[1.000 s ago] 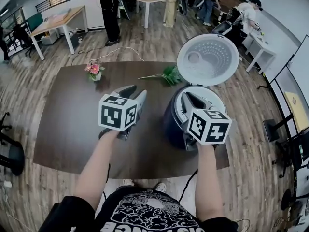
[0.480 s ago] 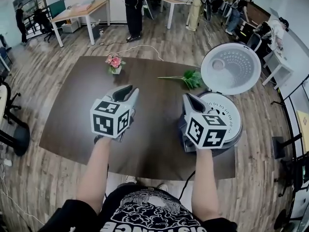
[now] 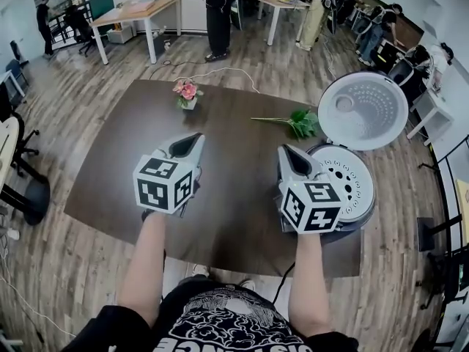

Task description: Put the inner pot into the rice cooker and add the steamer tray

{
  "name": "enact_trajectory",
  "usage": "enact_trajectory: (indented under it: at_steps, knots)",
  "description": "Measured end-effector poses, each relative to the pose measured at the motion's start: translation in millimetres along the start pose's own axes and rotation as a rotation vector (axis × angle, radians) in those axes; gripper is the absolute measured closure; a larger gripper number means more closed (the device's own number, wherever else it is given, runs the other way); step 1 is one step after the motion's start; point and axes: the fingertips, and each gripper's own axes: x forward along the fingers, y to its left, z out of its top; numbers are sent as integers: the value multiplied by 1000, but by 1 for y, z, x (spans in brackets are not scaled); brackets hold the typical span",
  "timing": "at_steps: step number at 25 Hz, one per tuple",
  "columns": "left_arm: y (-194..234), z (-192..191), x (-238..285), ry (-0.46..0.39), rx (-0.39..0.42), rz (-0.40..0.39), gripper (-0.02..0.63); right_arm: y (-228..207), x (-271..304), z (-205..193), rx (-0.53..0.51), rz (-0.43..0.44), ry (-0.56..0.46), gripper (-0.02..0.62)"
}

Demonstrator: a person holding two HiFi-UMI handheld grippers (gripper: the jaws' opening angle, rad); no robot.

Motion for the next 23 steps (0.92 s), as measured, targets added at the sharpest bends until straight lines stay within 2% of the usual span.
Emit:
enact_trajectory:
  at_steps: [13,23]
  knots:
    - [0,-15,4,18,5,-9,600,-3,-2,-16,13,-3,4,597]
    - [2,-11,4,29,0,-19,601,-1,-1,-14,21,-10,16,597]
